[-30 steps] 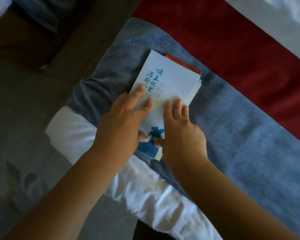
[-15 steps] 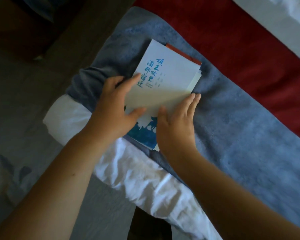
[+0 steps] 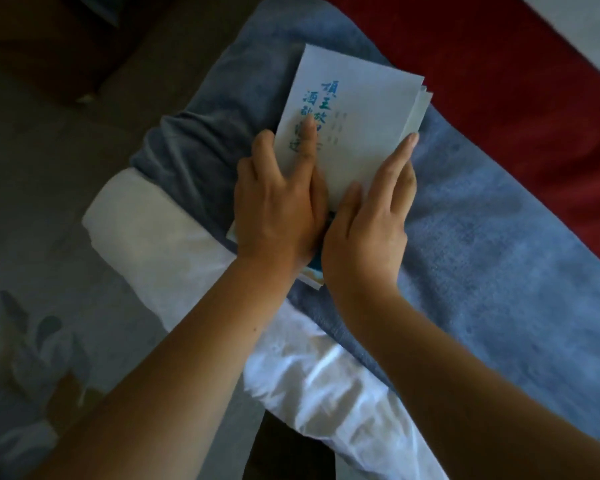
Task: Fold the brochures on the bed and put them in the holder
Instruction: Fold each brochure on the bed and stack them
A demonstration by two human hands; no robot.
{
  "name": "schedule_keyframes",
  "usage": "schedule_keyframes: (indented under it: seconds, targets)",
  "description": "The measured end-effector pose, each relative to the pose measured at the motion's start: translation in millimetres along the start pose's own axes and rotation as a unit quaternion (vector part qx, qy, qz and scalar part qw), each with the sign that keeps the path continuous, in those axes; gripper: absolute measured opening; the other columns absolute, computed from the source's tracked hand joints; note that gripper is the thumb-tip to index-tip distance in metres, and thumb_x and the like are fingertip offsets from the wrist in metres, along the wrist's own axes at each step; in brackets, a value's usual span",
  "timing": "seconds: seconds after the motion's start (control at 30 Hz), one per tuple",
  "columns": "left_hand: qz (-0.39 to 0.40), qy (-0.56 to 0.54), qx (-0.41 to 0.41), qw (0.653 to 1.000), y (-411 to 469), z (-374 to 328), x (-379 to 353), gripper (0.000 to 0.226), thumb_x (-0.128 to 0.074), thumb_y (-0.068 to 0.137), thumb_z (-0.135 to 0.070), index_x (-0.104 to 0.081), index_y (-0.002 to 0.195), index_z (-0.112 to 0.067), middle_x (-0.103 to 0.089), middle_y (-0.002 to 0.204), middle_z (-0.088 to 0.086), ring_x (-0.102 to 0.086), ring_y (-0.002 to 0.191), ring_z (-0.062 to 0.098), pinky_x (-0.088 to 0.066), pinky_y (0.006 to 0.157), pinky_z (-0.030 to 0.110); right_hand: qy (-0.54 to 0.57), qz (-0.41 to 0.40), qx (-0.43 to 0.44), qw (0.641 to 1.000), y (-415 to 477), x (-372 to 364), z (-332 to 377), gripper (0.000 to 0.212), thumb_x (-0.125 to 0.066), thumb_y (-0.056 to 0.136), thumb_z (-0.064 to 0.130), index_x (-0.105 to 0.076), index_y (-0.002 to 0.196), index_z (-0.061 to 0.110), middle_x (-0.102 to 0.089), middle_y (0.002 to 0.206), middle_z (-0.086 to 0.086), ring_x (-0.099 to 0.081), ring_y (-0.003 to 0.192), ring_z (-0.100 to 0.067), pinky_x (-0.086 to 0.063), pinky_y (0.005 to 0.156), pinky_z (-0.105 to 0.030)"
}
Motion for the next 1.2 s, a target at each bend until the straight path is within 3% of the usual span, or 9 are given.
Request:
schedule_keyframes:
  seconds: [0.23, 0.33, 0.43, 0.53, 0.7, 0.8, 0.93, 1.07, 1.2]
  targets:
    - [-0.024, -0.112, -0.053, 0.992, -3.1, 17.3, 16.3, 0.053, -0.044, 0.109, -0.035, -0.038, 0.158, -0.016, -0.048, 0.134, 0.024, -0.056, 0.111, 0.035, -0.053, 0.095, 0.044, 0.075, -0.002, -0.028, 0.997, -4.5, 0.0, -9.4, 0.066, -0.038, 0.111, 0.025, -0.001, 0.166, 0.021, -0.020, 0.171, 0.000, -0.039, 0.135, -0.003, -0.033, 0.091, 0.006]
    - [-0.011, -0.036, -0.017, 0.999, -10.4, 10.7, 4.5, 0.054, -0.035, 0.111, -0.037, -0.032, 0.161, -0.018, -0.042, 0.150, 0.027, -0.054, 0.109, 0.041, -0.047, 0.095, 0.046, -0.015, 0.033, -0.023, 0.999, 0.3, -9.3, -4.7, 0.071, -0.023, 0.108, 0.051, -0.003, 0.166, 0.013, -0.006, 0.174, -0.004, -0.036, 0.143, -0.016, -0.041, 0.094, -0.015]
    - [-0.016, 0.009, 0.004, 1.000, -14.5, 6.6, -4.2, 0.052, -0.029, 0.111, -0.037, -0.030, 0.161, -0.019, -0.033, 0.160, 0.027, -0.054, 0.110, 0.043, -0.044, 0.095, 0.046, -0.069, 0.047, -0.011, 0.996, -1.5, -18.1, 0.6, 0.109, 0.002, 0.089, 0.084, -0.009, 0.165, 0.005, -0.008, 0.172, -0.016, -0.050, 0.138, -0.035, -0.051, 0.090, -0.036]
    - [-0.021, -0.016, -0.012, 1.000, -14.9, 11.7, -5.8, 0.052, -0.034, 0.111, -0.036, -0.034, 0.160, -0.018, -0.033, 0.160, 0.027, -0.055, 0.113, 0.044, -0.044, 0.098, 0.047, -0.104, 0.044, 0.003, 0.994, -1.6, -21.1, -5.0, 0.085, -0.022, 0.100, 0.063, -0.019, 0.164, 0.008, -0.019, 0.165, -0.023, -0.064, 0.113, -0.043, -0.053, 0.074, -0.037]
    - [0.003, -0.031, 0.000, 1.000, -2.4, 11.8, 2.3, 0.057, -0.032, 0.109, -0.043, -0.027, 0.163, -0.027, -0.025, 0.165, 0.020, -0.053, 0.121, 0.039, -0.051, 0.091, 0.045, -0.126, 0.055, -0.009, 0.990, 10.9, -23.4, -7.3, 0.074, -0.023, 0.098, 0.048, -0.018, 0.165, 0.018, -0.020, 0.163, -0.017, -0.067, 0.091, -0.038, -0.040, 0.063, -0.031]
    - [0.006, -0.029, 0.003, 1.000, -4.8, 6.4, 5.6, 0.057, -0.031, 0.109, -0.044, -0.024, 0.163, -0.028, -0.024, 0.165, 0.017, -0.051, 0.125, 0.036, -0.053, 0.093, 0.045, -0.094, 0.058, -0.011, 0.994, 8.2, -15.6, -5.3, 0.073, -0.026, 0.098, 0.048, -0.020, 0.165, 0.021, -0.018, 0.164, -0.013, -0.065, 0.100, -0.035, -0.042, 0.068, -0.030]
    - [0.004, -0.033, -0.006, 0.999, -14.0, -10.5, 6.4, 0.059, -0.033, 0.108, -0.045, -0.025, 0.163, -0.025, -0.024, 0.164, 0.016, -0.048, 0.130, 0.034, -0.053, 0.092, 0.043, -0.017, 0.039, -0.010, 0.999, 1.5, 9.2, -8.6, 0.068, -0.030, 0.101, 0.048, -0.030, 0.162, 0.019, -0.017, 0.166, -0.010, -0.042, 0.128, -0.016, -0.042, 0.093, -0.023]
    - [0.004, -0.058, -0.019, 0.998, -14.5, -43.9, 9.0, 0.058, -0.039, 0.108, -0.042, -0.028, 0.162, -0.024, -0.027, 0.161, 0.013, -0.048, 0.133, 0.030, -0.053, 0.095, 0.039, -0.027, 0.023, -0.004, 0.999, 10.7, 44.9, -19.2, 0.055, -0.044, 0.106, 0.024, -0.037, 0.160, 0.020, -0.018, 0.165, -0.009, -0.049, 0.133, -0.027, -0.044, 0.101, -0.028]
    - [0.008, -0.072, -0.076, 0.995, -5.7, -107.0, 15.5, 0.057, -0.044, 0.104, -0.034, -0.037, 0.158, -0.020, -0.034, 0.155, 0.012, -0.052, 0.126, 0.035, -0.050, 0.099, 0.048, -0.035, -0.016, -0.024, 0.999, 25.5, 102.3, -44.5, 0.048, -0.041, 0.107, 0.015, -0.045, 0.155, 0.018, -0.021, 0.162, -0.011, -0.051, 0.129, -0.024, -0.029, 0.093, -0.003]
Point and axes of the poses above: each hand's wrist, its own y-axis towards the middle knuckle, its own x-axis out of the back of the hand, z = x × y, the point moved 5 cm from there along y, towards the middle knuckle
